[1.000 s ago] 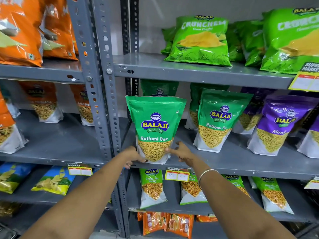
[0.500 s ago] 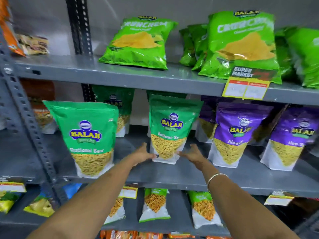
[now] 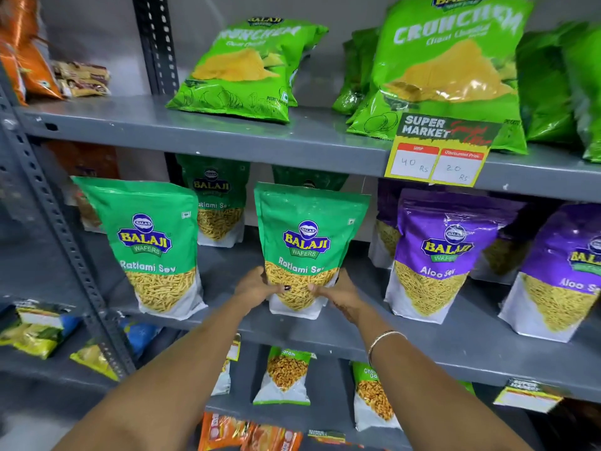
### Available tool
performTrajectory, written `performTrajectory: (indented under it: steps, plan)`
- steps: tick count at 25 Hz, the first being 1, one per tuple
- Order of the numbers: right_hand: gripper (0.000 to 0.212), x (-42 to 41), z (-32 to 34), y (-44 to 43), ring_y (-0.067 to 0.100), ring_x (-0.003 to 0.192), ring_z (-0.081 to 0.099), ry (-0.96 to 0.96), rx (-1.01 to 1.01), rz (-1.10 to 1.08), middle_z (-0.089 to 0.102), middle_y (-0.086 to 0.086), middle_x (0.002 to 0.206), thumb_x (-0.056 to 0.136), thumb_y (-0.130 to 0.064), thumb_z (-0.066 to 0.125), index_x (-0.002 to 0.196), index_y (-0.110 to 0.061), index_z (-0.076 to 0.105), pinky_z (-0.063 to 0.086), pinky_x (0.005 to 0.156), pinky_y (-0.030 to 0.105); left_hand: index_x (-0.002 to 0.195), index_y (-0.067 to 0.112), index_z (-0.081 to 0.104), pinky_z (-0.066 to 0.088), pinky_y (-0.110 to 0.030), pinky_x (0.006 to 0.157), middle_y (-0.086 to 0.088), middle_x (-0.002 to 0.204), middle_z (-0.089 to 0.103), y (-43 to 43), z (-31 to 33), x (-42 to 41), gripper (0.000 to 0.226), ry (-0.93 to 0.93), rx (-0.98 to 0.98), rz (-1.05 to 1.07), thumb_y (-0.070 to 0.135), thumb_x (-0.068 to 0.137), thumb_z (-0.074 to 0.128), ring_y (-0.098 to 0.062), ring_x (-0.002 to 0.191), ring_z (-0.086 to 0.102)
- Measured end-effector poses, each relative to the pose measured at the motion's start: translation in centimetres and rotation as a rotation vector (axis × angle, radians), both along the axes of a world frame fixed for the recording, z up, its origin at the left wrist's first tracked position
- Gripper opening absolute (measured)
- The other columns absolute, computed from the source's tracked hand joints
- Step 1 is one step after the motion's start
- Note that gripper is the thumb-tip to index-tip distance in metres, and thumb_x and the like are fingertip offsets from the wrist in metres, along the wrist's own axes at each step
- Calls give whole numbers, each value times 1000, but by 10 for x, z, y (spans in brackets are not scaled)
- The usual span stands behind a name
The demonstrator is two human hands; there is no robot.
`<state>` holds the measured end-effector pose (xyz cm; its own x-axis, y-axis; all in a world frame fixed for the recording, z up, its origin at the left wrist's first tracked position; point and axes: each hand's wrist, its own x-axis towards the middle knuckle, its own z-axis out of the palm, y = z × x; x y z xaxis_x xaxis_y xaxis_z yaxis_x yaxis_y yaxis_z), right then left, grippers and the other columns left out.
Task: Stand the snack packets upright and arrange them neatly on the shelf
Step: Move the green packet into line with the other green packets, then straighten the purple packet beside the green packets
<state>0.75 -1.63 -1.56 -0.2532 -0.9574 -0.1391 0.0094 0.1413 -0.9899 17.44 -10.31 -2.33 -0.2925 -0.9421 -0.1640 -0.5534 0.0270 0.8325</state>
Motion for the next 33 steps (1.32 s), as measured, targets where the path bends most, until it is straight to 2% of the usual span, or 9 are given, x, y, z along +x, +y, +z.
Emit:
performTrajectory:
  steps: [2, 5, 8, 14, 20, 23, 25, 28, 33]
  plan:
    - [104, 12, 13, 19, 19, 100, 62, 38, -24, 22, 61, 6, 114, 32, -39, 90, 122, -3, 52, 56, 74, 16, 94, 13, 51, 39, -28, 76, -11, 113, 65, 10, 2, 8, 31, -49, -11, -22, 23, 75, 74, -26, 99, 59]
    - [70, 23, 18, 32, 28, 119, 53, 79, 44, -22, 56, 13, 128, 68, -5, 77, 129, 0, 43, 47, 97, 36, 101, 7, 58, 45, -34, 80, -13, 117, 67, 17, 1, 17, 39, -93, -34, -45, 28, 72, 76, -26, 101, 61]
    - [64, 31, 21, 41, 35, 125, 51, 145, 70, -71, 55, 20, 134, 69, -1, 76, 126, -3, 47, 41, 107, 49, 108, 4, 59, 48, -37, 91, -14, 119, 67, 20, 0, 24, 48, -95, -18, -60, 29, 71, 77, -30, 109, 61]
    - [57, 40, 29, 52, 25, 110, 53, 142, 74, -58, 57, 14, 120, 77, 5, 66, 129, 2, 43, 46, 85, 34, 114, 5, 56, 46, -34, 89, -12, 123, 64, 25, 1, 27, 51, -126, -24, -68, 29, 73, 75, -29, 114, 58]
    - [58, 44, 27, 54, 27, 117, 52, 155, 91, -68, 53, 19, 134, 78, 2, 67, 131, -1, 43, 44, 96, 43, 119, 5, 53, 44, -36, 95, -13, 130, 60, 28, 1, 32, 54, -122, -25, -110, 27, 75, 74, -29, 119, 55]
    - [61, 40, 26, 53, 23, 111, 49, 137, 127, -64, 52, 15, 127, 81, -3, 65, 135, -2, 37, 49, 72, 24, 131, 6, 37, 45, -39, 93, -13, 134, 50, 31, 6, 37, 69, -213, 139, -173, 30, 77, 72, -30, 121, 52]
    - [74, 26, 14, 50, 16, 104, 49, 182, 187, -119, 44, 9, 121, 80, -14, 69, 140, 0, 26, 35, 53, 11, 120, 6, 44, 47, -34, 81, -12, 110, 55, 34, 10, 39, 57, -418, 320, -281, 36, 79, 69, -25, 99, 59]
    - [94, -8, 2, 60, 12, 85, 50, 314, 279, -254, 36, 8, 116, 75, -27, 74, 144, 3, 16, 34, 59, 18, 78, 9, 51, 46, -26, 69, -3, 79, 55, 50, 20, 23, 34, -658, 497, -463, 42, 88, 55, -16, 72, 57]
    - [72, -103, 5, 95, 25, 95, 54, 437, 323, -486, 51, 14, 120, 71, -22, 77, 125, -1, 35, 47, 73, 33, 74, 15, 50, 47, -26, 62, -1, 77, 55, 89, 28, -66, 28, -511, 475, -671, 33, 94, 46, -12, 67, 57]
